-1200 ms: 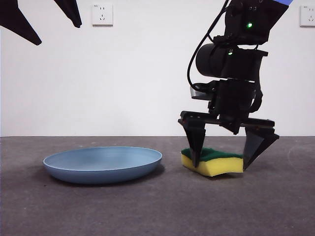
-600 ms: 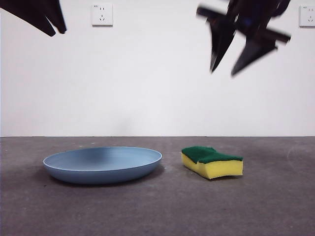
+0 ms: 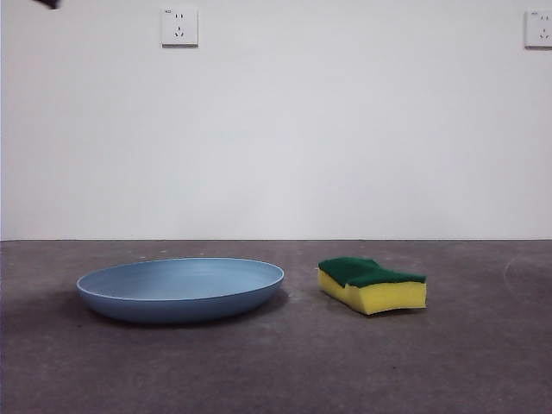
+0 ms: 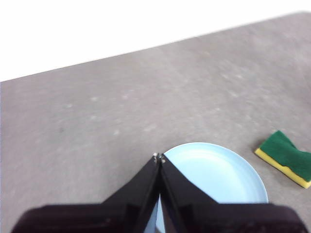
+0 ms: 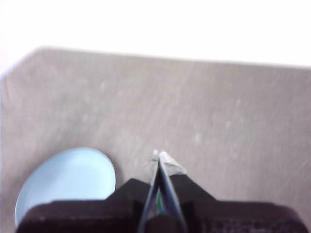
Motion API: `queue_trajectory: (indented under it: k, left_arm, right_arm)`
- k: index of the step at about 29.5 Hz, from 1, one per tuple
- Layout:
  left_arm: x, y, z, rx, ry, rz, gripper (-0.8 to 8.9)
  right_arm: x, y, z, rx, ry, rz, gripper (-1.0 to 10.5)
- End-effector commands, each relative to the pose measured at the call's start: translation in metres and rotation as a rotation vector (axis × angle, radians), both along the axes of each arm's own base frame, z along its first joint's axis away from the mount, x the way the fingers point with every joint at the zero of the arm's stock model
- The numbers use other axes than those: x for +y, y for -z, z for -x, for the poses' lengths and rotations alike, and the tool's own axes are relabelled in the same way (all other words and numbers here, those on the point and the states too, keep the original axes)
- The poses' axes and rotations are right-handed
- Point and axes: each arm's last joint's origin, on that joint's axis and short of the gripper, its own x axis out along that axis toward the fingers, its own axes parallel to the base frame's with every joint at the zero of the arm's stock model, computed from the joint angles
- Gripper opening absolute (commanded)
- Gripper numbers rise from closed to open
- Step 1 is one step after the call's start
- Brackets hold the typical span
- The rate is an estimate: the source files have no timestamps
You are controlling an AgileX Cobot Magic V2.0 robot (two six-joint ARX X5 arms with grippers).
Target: Pick up the plate,pick up the cloth,clean the plate with the cloth
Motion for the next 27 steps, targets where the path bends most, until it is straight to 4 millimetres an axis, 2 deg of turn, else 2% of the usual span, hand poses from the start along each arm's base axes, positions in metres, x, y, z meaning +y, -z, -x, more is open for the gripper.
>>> queue_trajectory:
  k: [1, 4, 8, 23, 27]
  left_arm:
    - [0.007, 0.023, 0.018, -0.044, -0.023, 0.084, -0.08]
    - [0.012, 0.032, 0.029, -0.097, -0.027, 0.137, -0.08]
    - [0.013, 0.031, 0.033, -0.099, -0.039, 0.187, -0.03]
    - [0.007, 0.041, 0.019, -0.016, -0.045, 0.151, -0.03]
    - [0.014, 0.039, 0.027, -0.062, -0.054, 0.047, -0.03]
  right_arm:
    - [-0.01, 0.027, 0.021, -0.053, 0.003, -0.028, -0.1]
    - [-0.015, 0.047, 0.031, -0.038, 0.003, -0.021, -0.1]
    - [-0.018, 0.054, 0.035, 0.028, 0.009, 0.013, 0.0]
    - [-0.018, 0.06, 0.036, 0.08, 0.027, 0.047, 0.0]
    - [-0.018, 0.06, 0.036, 0.08, 0.027, 0.047, 0.0]
